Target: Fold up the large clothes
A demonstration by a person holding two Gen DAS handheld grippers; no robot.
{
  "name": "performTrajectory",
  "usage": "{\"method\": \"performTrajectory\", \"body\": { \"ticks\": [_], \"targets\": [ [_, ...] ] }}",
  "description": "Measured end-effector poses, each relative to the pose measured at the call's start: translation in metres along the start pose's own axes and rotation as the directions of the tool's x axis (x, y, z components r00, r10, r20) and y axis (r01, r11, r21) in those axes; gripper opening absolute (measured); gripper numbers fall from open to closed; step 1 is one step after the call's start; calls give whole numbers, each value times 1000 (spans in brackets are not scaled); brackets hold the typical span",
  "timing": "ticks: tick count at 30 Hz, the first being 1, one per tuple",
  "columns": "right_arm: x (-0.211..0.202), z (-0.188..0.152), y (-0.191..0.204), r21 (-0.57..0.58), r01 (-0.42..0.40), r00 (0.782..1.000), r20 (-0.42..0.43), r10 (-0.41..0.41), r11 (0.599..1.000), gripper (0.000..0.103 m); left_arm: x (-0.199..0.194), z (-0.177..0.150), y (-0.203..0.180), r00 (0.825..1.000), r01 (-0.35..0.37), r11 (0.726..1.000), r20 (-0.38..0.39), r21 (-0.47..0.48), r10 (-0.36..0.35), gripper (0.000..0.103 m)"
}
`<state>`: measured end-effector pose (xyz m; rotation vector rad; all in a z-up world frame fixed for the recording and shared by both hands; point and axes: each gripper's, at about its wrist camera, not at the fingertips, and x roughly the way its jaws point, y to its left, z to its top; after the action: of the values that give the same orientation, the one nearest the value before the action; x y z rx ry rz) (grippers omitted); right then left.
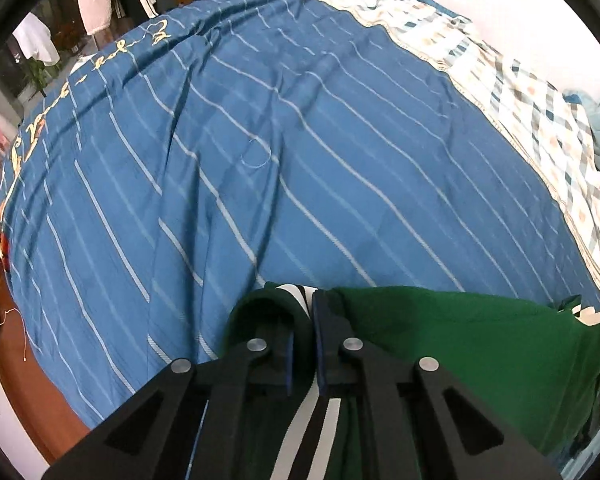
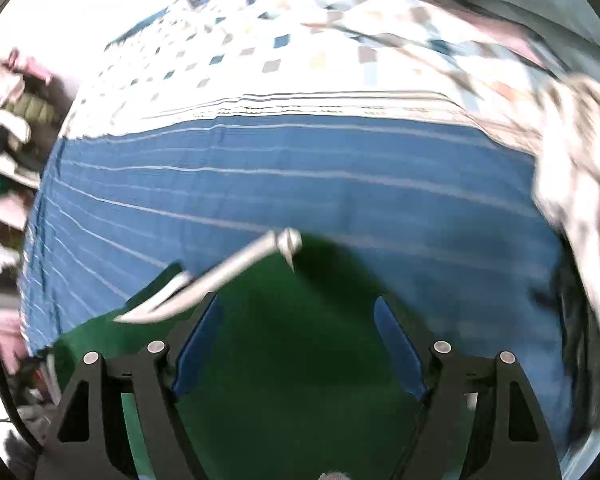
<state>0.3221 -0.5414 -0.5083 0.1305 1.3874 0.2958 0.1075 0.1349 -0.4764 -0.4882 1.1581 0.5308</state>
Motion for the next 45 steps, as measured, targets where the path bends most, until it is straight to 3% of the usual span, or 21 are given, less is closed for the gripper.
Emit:
{"method": "performTrajectory", "body": {
  "ticks": [3, 4, 6, 7, 10, 13, 19, 21, 24, 25, 26, 27, 29, 32, 35, 38, 40, 43, 45],
  "targets": [
    [48, 30, 8, -1, -106, 981, -161, 105, 994, 79, 4, 2, 0, 1000, -2, 1000, 3, -7, 2, 5],
    [65, 24, 20, 12, -156, 963, -221, 155, 988, 58, 7, 6, 0, 1000, -3, 1000, 2, -12, 3, 5],
    [71, 25, 31, -26, -95, 974, -208, 88, 995, 15, 7, 8, -1, 1000, -9, 1000, 2, -16, 9, 5],
    [69, 23, 30, -38, -86, 976, -202, 77, 996, 10, 9, 10, -2, 1000, -14, 1000, 1, -15, 14, 5],
    [50, 24, 23, 19, -100, 987, -126, 101, 995, 9, 21, 16, -3, 1000, -19, 1000, -10, -9, 18, 5],
    [38, 31, 15, 74, -84, 994, -60, 88, 994, 9, 45, 23, -6, 999, -21, 1000, -43, -1, 21, 5],
    [96, 31, 6, 152, 5, 992, -129, 15, 988, 10, 86, 32, -4, 991, -8, 1000, -137, 17, 11, 6],
    [112, 34, 11, 131, 58, 981, -189, -32, 990, 12, 81, 36, 2, 989, 14, 1000, -150, -24, -17, 8],
    [103, 39, 20, 75, 91, 972, -222, -72, 993, 23, 53, 37, 17, 992, 46, 994, -113, -102, -57, 12],
    [97, 40, 22, 60, 89, 972, -221, -74, 994, 31, 39, 35, 22, 994, 50, 991, -89, -123, -61, 13],
    [85, 39, 25, 32, 86, 975, -209, -78, 996, 37, 20, 30, 27, 998, 33, 991, -54, -133, -41, 24],
    [73, 36, 28, 10, 68, 979, -195, -65, 998, 52, 7, 25, 30, 999, 17, 991, -29, -135, -21, 33],
    [49, 28, 32, -24, 44, 983, -176, -48, 999, 73, -19, 11, 38, 1000, 2, 988, 7, -153, -1, 91],
    [17, 5, 35, -46, 12, 985, -174, -20, 999, 76, -54, -26, 53, 999, 2, 974, 41, -226, 7, 92],
    [-7, -28, 34, -35, -16, 984, -177, 10, 999, 76, -69, -82, 67, 1000, 29, 931, 10, -365, -28, 92],
    [-14, -67, 37, -8, -48, 981, -189, 46, 999, 76, -59, -139, 69, 990, 95, 846, -35, -524, -133, 92],
    [-12, -93, 37, 18, -74, 972, -222, 76, 997, 76, -40, -172, 66, 975, 134, 775, -59, -618, -215, 91],
    [3, -129, 35, 76, -107, 957, -264, 123, 991, 76, -4, -203, 66, 950, 193, 639, -20, -744, -311, 91],
    [17, -149, 34, 111, -109, 948, -289, 137, 988, 76, 12, -206, 65, 953, 198, 586, 16, -785, -301, 90]
  ]
}}
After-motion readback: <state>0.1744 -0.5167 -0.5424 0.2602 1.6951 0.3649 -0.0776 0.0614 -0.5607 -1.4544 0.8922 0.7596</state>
